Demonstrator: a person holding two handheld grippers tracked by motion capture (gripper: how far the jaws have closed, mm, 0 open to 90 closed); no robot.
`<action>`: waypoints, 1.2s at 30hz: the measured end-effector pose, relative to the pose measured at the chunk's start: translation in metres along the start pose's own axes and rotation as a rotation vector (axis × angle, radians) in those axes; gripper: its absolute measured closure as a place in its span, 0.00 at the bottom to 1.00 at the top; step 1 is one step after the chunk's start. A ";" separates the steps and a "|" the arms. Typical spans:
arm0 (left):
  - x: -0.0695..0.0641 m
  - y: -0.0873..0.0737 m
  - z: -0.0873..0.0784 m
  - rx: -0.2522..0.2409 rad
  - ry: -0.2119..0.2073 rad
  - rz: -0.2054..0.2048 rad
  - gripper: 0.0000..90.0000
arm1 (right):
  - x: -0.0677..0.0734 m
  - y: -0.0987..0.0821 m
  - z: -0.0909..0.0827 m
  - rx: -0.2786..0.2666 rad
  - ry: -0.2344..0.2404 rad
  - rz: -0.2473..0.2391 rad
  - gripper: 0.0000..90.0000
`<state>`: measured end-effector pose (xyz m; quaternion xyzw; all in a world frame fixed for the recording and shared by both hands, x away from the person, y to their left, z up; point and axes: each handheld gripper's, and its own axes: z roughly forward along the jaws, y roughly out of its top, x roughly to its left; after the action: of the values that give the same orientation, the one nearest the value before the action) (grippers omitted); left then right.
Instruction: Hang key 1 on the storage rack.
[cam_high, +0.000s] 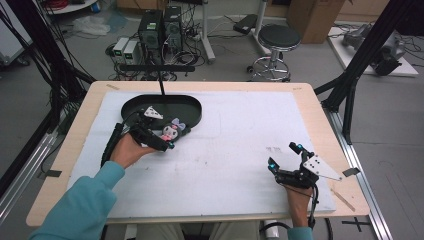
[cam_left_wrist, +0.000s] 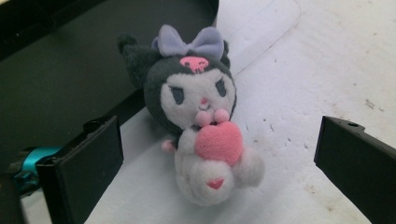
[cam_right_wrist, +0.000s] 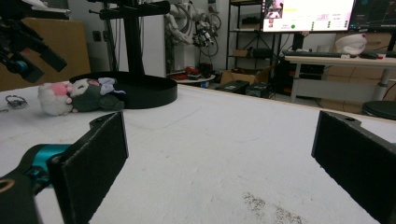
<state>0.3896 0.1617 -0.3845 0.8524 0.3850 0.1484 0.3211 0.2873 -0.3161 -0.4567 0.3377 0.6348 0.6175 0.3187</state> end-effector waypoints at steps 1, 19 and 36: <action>0.000 0.000 0.000 0.000 0.000 0.000 0.02 | 0.000 0.000 0.000 0.002 -0.001 0.003 0.03; 0.001 -0.003 0.027 0.166 0.011 -0.044 0.11 | 0.000 0.000 0.000 -0.001 -0.001 0.003 0.03; -0.002 -0.002 0.033 0.230 0.023 -0.051 0.38 | -0.001 0.000 0.000 -0.003 0.000 0.000 0.03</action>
<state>0.4038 0.1469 -0.4112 0.8719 0.4246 0.1049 0.2202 0.2876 -0.3168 -0.4568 0.3372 0.6339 0.6185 0.3191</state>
